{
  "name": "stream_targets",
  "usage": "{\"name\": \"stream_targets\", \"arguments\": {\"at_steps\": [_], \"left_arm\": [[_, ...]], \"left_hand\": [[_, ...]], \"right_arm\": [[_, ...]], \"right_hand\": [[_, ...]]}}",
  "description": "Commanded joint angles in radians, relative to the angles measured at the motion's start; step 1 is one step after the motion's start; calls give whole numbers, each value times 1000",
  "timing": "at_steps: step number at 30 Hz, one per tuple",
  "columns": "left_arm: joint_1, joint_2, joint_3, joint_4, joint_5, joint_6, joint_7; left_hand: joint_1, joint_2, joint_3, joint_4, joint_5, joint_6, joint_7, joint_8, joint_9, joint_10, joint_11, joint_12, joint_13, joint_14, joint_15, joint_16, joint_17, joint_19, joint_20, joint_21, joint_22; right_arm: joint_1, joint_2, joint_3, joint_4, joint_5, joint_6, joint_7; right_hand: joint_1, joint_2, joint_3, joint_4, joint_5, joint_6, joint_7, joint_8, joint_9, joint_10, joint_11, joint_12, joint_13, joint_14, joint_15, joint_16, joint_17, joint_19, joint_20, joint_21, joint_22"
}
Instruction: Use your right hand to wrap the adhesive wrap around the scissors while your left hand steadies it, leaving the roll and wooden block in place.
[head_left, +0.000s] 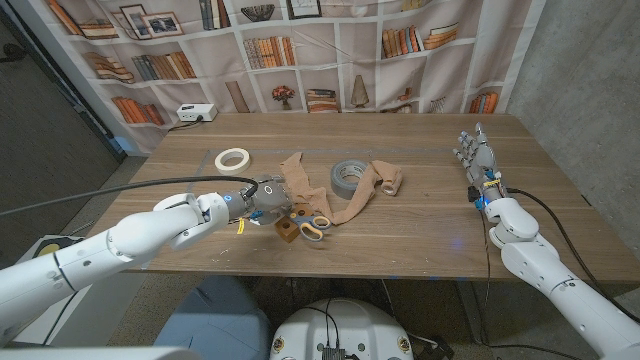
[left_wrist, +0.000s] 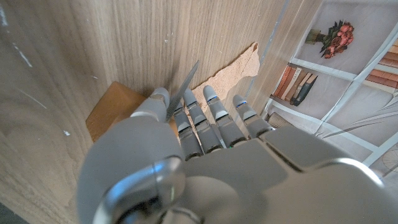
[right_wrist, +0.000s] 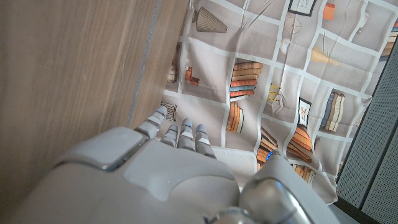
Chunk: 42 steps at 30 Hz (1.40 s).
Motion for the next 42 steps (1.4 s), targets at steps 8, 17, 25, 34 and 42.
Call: {"name": "stream_targets", "arguments": {"at_steps": [8, 17, 25, 34, 42], "left_arm": [[4, 1, 5, 6, -9, -4, 19], [5, -1, 8, 13, -12, -6, 34], [14, 2, 6, 17, -17, -1, 56], [28, 8, -1, 28, -38, -4, 121], [40, 7, -8, 33, -60, 8, 156]], "left_hand": [[31, 4, 27, 14, 1, 38, 14, 23, 11, 61, -4, 29, 20, 81, -42, 36, 29, 8, 12, 8, 7], [55, 9, 65, 29, -1, 108, 9, 50, 12, 105, -7, 48, 39, 123, -50, 59, 51, 18, 20, 15, 9], [88, 6, 99, 37, -9, 167, 15, 76, 14, 161, -8, 74, 62, 191, -52, 96, 80, 35, 16, 27, 10], [144, -10, 119, 13, -17, 200, 24, 93, 14, 253, -3, 124, 106, 322, -56, 151, 120, 60, -4, 45, 10], [171, -27, 105, -11, -20, 245, 23, 107, 7, 301, -3, 149, 132, 397, -56, 168, 124, 91, -38, 63, 8]], "right_arm": [[-5, -6, 2, -15, -3, -8, -5], [-5, -6, 2, -22, -5, -12, -8], [-5, -6, 2, -21, -8, -10, -9], [-5, -5, 1, -21, -6, -11, -8], [-5, -6, 1, -21, -7, -12, -7]], "right_hand": [[0, 8, 1, -6, -1, 3, -1, -3, 5, 5, 1, -2, 4, -2, -3, 5, 1, -1, 5, 1, 3], [0, 8, 1, -7, -1, 4, -1, -2, 5, 5, 0, -2, 4, -3, -3, 5, 1, -1, 5, 1, 3], [-1, 9, 1, -8, -1, 6, 0, -2, 5, 5, 1, -2, 4, -2, -2, 5, 1, -2, 5, 1, 3], [-1, 9, 1, -8, -1, 7, 0, -2, 5, 4, -1, -2, 4, -3, -2, 5, 1, -2, 6, 1, 3], [-1, 9, 0, -9, -1, 9, -1, -1, 5, 5, -1, -2, 4, -3, -3, 5, 1, -2, 6, 1, 3]]}}
